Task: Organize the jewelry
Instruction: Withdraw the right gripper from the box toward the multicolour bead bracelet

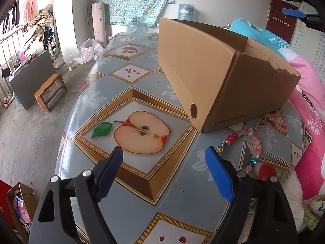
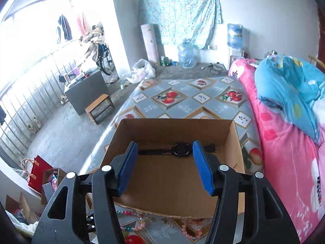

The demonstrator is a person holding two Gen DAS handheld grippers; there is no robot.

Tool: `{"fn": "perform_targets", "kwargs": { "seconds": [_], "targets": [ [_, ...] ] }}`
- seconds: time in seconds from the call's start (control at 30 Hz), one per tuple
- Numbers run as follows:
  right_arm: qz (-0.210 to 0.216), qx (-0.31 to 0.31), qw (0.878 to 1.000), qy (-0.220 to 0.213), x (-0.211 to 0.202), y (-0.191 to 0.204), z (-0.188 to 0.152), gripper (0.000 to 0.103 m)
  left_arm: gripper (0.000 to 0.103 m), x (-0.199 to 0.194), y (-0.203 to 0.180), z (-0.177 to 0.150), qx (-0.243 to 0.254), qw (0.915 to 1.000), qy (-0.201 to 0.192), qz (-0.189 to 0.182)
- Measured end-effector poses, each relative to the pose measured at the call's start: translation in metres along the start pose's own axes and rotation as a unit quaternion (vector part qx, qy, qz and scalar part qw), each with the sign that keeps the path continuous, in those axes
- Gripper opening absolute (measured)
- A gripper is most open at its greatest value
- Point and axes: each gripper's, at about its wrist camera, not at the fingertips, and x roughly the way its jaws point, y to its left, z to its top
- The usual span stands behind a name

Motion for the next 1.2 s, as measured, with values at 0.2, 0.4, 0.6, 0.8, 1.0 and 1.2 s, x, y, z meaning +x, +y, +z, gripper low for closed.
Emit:
{"fn": "perform_targets", "kwargs": {
  "seconds": [0.2,0.4,0.6,0.8,1.0,1.2],
  "targets": [
    [-0.029,0.038,0.998,-0.029,-0.018,-0.004,-0.079,0.086,0.081,-0.010,0.000,-0.009,-0.019,0.9997,-0.012,0.014],
    [-0.061,0.060,0.995,0.046,0.013,0.002,-0.159,0.086,0.081,-0.006,-0.011,-0.020,-0.006,0.9999,0.007,0.011],
    [-0.073,0.037,0.993,0.087,0.039,0.021,-0.199,0.086,0.081,0.000,-0.030,-0.016,0.011,0.9997,0.005,0.019],
    [-0.092,0.008,0.993,0.076,0.051,0.028,-0.211,0.086,0.082,0.014,-0.043,-0.011,0.027,0.9988,0.014,0.039],
    [-0.099,-0.015,0.992,0.082,0.060,0.033,-0.226,0.086,0.087,0.019,-0.045,-0.009,0.028,0.9982,0.015,0.051],
    [-0.091,-0.002,0.993,0.069,0.058,0.027,-0.231,0.095,0.096,0.021,-0.046,-0.008,0.036,0.9974,0.011,0.061]
  ]
}}
